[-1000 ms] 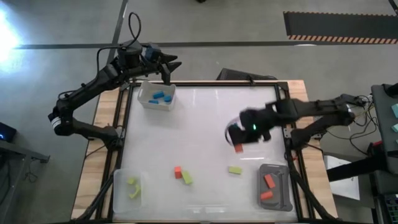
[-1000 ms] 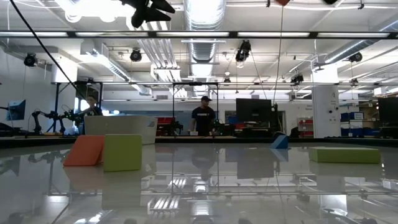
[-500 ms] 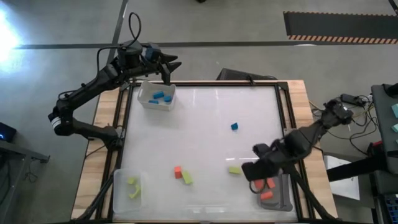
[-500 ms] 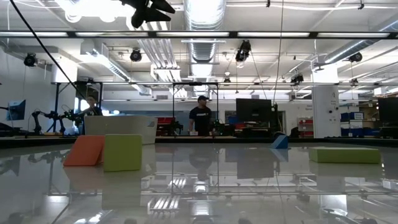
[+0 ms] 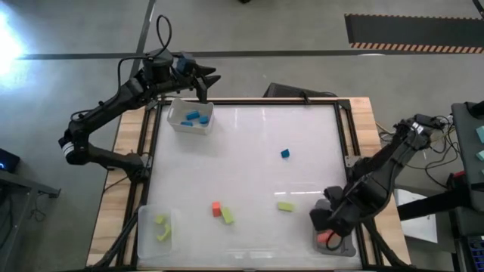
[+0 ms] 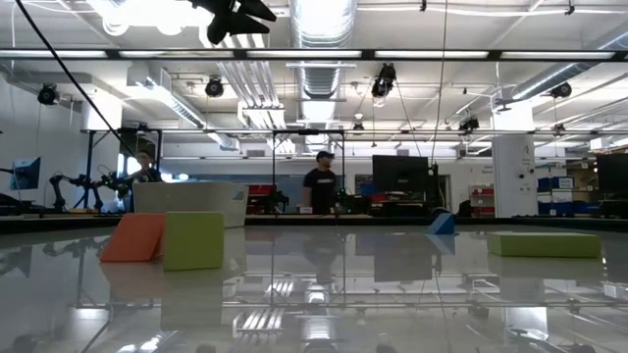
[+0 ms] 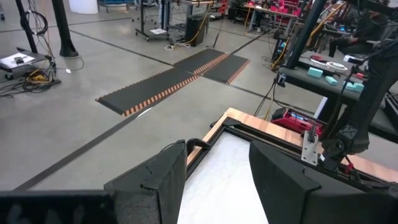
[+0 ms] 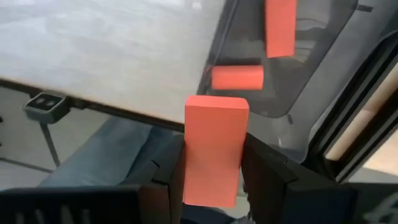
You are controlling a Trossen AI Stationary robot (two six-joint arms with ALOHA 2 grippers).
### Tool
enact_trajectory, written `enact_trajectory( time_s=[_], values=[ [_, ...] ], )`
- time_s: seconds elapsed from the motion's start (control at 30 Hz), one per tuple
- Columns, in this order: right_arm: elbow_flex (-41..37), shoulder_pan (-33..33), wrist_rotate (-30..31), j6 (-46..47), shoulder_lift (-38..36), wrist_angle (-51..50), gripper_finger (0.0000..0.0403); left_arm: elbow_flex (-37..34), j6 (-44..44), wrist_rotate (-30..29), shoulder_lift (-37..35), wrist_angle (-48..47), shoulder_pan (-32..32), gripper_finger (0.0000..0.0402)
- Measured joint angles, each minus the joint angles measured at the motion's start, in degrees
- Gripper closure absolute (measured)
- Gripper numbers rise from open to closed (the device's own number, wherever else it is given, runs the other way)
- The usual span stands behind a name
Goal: Sort & place blocks by color
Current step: Put the orange block into the black bin
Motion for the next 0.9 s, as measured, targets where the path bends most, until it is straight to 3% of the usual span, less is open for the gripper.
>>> enact_trajectory(
  time_s=[0.53, 0.9],
  values=[
    [-24.4, 5.4, 2.3, 6.5, -3.8, 16.0, 0.0289, 0.0, 0.0, 0.0, 0.0, -0.5, 0.0, 0.0242],
    [-31.3, 5.5, 4.8, 6.2, -3.4, 18.0, 0.0289, 0.0, 0.0, 0.0, 0.0, -0.5, 0.0, 0.0242]
  ],
)
